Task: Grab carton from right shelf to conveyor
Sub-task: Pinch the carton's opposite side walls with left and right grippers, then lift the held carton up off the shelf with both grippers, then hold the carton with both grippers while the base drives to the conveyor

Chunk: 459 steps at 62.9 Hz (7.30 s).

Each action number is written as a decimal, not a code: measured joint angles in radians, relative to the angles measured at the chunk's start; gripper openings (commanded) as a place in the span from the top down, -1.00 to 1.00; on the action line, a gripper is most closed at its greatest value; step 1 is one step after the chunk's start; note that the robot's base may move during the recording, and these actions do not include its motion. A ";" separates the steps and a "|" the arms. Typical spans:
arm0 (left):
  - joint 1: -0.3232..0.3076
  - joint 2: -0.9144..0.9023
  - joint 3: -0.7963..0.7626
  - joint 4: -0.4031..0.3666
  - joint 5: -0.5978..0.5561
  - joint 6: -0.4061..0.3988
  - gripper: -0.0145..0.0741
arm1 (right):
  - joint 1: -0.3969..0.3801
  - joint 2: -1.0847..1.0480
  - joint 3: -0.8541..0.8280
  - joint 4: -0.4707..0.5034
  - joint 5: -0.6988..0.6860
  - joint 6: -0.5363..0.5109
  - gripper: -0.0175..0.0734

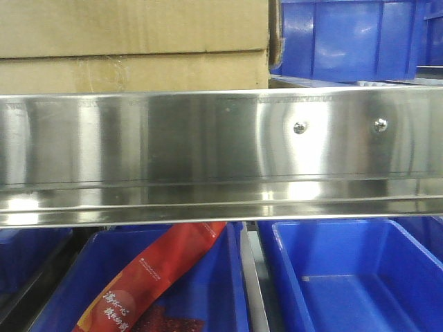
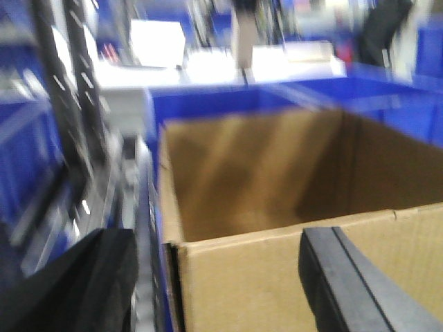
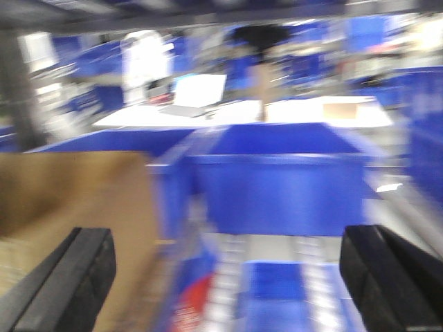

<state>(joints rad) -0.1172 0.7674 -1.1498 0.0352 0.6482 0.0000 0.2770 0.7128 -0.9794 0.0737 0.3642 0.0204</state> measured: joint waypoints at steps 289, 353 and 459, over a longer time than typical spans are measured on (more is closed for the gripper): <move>-0.242 0.442 -0.561 0.010 0.611 -0.235 0.69 | 0.202 0.488 -0.632 -0.023 0.778 0.059 0.76; -0.242 0.442 -0.561 0.018 0.611 -0.235 0.69 | 0.202 0.486 -0.631 -0.020 0.771 0.059 0.76; -0.242 0.442 -0.561 0.028 0.611 -0.235 0.69 | 0.202 0.486 -0.631 -0.020 0.771 0.059 0.76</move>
<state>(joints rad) -0.3597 1.2095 -1.7105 0.0632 1.2587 -0.2347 0.4791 1.1988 -1.6105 0.0534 1.1357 0.0791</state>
